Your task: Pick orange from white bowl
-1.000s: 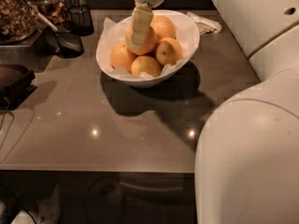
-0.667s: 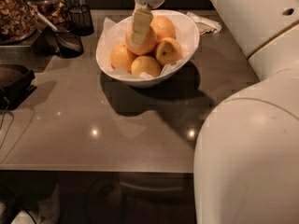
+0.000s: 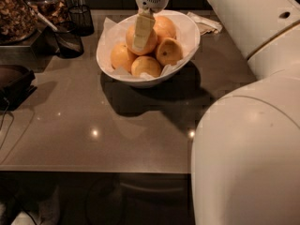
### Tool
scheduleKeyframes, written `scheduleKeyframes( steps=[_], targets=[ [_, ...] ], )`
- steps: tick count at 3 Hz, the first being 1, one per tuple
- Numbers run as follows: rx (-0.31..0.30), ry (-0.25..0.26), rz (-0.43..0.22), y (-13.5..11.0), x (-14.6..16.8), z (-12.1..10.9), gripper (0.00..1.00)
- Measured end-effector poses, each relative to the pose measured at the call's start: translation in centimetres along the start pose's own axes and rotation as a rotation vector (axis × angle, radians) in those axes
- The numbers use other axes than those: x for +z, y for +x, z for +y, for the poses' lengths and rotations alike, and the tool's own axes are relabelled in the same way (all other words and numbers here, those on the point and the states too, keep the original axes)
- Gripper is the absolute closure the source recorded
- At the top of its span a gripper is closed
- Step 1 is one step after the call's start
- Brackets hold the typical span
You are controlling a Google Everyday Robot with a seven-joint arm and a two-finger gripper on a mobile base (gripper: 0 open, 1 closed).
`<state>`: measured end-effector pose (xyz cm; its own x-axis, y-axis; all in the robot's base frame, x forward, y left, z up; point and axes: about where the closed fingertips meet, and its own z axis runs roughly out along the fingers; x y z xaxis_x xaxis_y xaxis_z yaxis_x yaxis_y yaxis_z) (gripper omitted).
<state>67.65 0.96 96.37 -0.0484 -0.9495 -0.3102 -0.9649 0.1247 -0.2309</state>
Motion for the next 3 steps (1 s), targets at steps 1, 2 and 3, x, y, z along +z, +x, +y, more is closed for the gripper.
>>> scheduleKeyframes(
  steps=[1,2,3],
  targets=[
    [0.007,-0.017,0.008,0.2,1.0,-0.1,0.31],
    [0.0,-0.051,0.013,0.1,2.5,0.3,0.5],
    [-0.01,-0.05,0.012,0.1,2.5,0.4,0.73]
  ],
)
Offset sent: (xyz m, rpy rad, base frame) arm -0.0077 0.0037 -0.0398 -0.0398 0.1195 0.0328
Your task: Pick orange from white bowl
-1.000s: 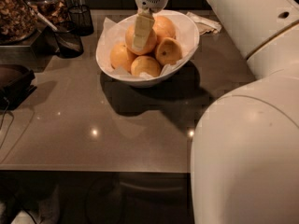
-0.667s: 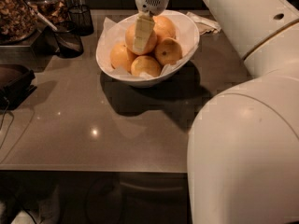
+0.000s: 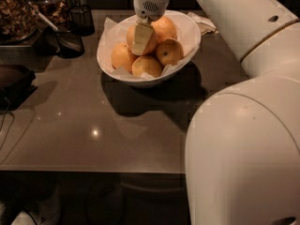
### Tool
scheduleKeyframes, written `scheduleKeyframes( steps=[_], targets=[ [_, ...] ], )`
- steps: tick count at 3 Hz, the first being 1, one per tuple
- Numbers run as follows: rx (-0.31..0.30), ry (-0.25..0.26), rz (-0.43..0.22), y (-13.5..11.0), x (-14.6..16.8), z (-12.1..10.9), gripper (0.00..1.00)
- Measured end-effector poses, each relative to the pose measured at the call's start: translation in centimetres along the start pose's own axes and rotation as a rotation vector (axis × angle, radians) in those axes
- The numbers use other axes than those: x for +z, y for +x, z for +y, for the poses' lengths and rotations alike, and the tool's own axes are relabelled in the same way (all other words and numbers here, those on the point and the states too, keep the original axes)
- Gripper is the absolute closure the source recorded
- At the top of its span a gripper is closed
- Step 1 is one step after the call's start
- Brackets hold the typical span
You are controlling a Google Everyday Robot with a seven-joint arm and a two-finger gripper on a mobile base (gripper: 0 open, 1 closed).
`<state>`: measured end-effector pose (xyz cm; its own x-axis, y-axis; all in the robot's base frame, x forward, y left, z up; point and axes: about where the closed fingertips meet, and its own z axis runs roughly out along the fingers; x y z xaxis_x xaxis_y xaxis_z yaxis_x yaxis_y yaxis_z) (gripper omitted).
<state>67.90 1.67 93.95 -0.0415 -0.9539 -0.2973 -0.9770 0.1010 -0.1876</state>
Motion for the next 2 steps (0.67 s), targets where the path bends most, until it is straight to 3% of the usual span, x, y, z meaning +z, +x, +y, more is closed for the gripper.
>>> scheduleKeyframes(
  steps=[1,2],
  targets=[
    [-0.04,0.006,-0.017,0.04,0.15,0.66,0.96],
    [-0.042,0.006,-0.019,-0.09,0.04,0.65,1.0]
  ],
)
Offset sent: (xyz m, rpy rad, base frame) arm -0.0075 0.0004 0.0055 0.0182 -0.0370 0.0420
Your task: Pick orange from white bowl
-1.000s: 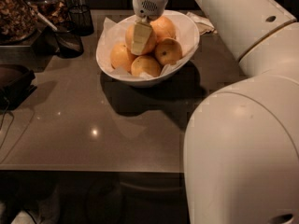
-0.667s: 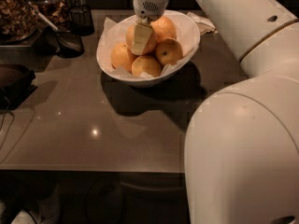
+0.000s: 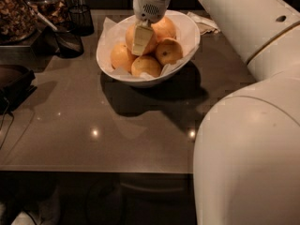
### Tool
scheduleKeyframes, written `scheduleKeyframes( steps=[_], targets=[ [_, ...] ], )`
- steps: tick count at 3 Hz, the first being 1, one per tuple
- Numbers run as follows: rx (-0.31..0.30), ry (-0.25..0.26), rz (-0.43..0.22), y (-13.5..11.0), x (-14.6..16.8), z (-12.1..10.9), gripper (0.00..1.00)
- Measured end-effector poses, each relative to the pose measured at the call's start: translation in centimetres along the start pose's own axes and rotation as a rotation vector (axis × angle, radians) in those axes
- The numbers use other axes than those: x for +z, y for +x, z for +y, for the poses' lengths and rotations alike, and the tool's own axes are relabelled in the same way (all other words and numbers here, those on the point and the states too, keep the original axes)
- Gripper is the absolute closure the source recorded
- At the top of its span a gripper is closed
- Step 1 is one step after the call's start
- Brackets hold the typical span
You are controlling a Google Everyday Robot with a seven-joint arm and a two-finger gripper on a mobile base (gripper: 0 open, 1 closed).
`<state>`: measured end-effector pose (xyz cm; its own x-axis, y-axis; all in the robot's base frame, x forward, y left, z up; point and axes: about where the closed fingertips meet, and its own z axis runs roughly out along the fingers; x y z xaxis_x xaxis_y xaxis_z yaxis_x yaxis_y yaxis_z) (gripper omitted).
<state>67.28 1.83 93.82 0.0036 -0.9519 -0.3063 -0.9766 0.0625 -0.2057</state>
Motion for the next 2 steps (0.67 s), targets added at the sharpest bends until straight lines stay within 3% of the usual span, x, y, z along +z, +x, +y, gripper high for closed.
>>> scheduleKeyframes(
  steps=[2],
  targets=[
    [-0.042,0.065,-0.15,-1.2,-4.0,0.5,1.0]
  ],
)
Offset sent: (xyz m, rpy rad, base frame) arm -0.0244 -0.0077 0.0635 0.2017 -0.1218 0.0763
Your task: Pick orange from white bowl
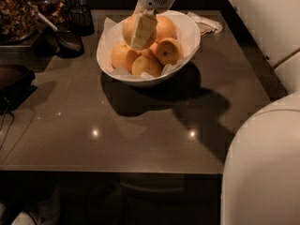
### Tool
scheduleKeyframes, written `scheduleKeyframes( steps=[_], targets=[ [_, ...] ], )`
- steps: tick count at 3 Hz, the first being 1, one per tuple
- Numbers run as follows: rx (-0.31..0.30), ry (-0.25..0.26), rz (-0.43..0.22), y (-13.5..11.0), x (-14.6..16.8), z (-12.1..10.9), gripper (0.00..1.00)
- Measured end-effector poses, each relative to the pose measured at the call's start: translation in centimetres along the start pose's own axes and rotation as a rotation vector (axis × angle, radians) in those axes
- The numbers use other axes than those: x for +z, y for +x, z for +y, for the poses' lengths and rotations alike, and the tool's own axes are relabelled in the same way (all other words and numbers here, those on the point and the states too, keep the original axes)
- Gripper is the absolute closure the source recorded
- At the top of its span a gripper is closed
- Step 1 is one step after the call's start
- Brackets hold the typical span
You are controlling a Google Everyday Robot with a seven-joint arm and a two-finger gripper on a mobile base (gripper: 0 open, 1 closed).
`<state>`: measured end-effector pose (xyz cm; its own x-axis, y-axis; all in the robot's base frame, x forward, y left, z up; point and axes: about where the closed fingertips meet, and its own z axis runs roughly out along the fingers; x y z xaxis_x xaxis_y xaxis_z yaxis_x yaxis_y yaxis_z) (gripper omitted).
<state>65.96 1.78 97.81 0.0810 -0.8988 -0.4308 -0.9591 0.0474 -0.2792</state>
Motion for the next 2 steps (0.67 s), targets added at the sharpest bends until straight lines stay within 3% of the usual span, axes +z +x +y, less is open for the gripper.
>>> scheduleKeyframes(
  steps=[1,2],
  targets=[
    [0.0,0.0,-0.001,0.0,0.0,0.0,1.0],
    [-0.041,0.02,-0.019,-1.5,-0.5,-0.2,1.0]
  ],
)
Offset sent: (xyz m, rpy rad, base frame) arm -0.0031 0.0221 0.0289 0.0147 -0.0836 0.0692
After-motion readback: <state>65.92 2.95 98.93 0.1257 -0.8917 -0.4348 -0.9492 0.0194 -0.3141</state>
